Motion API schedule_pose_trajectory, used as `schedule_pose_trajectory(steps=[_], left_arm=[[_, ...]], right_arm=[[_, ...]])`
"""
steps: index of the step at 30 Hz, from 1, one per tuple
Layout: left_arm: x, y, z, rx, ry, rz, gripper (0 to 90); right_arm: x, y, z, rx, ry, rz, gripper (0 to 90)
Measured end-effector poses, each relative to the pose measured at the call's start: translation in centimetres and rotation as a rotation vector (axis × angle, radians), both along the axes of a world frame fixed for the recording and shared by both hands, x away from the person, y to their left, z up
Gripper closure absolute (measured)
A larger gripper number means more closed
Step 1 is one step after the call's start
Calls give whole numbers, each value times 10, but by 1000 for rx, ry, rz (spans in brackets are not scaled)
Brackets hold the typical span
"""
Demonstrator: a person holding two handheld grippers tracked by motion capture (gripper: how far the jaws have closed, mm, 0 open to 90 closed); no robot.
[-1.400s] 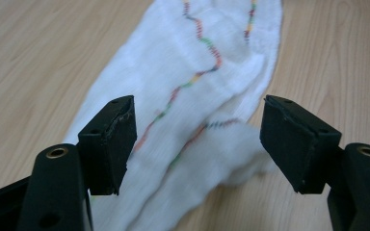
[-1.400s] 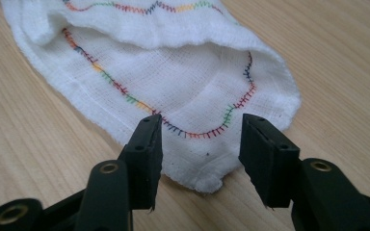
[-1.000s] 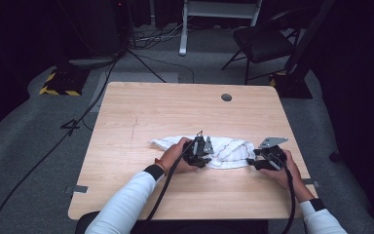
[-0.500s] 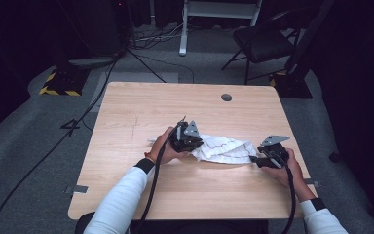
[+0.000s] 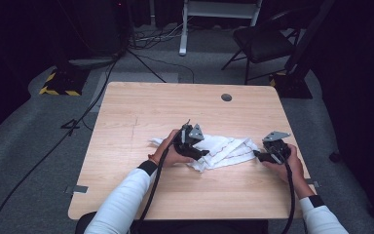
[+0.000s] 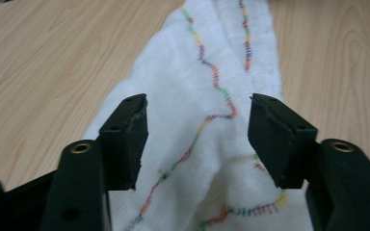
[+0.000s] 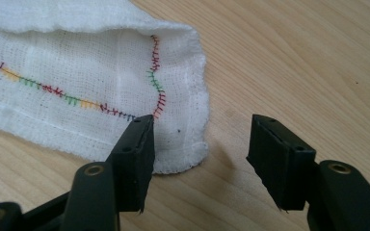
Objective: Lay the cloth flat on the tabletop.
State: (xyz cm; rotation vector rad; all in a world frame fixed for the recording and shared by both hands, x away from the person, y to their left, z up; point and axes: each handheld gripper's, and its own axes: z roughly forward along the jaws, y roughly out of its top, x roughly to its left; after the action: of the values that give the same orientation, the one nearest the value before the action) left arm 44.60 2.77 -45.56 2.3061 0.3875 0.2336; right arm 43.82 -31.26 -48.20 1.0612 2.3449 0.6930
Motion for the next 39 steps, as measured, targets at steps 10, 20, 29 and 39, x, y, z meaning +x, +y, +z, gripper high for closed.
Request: schedule_pose_trajectory(steps=[10,20,29,39], left_arm=[[-9,-26,-13,81,-6,-83,360],[-2,-29,-27,115,23,-88,688],[5,-11,-13,48,-29,-19,842],[27,39,8,-80,-51,163,847]], right_arm=[[-6,7,8,106,-44,46,479],[-12,52,-3,213,27,240,573],[-11,65,-9,185,57,274,687],[-13,58,-4,98,49,270,705]])
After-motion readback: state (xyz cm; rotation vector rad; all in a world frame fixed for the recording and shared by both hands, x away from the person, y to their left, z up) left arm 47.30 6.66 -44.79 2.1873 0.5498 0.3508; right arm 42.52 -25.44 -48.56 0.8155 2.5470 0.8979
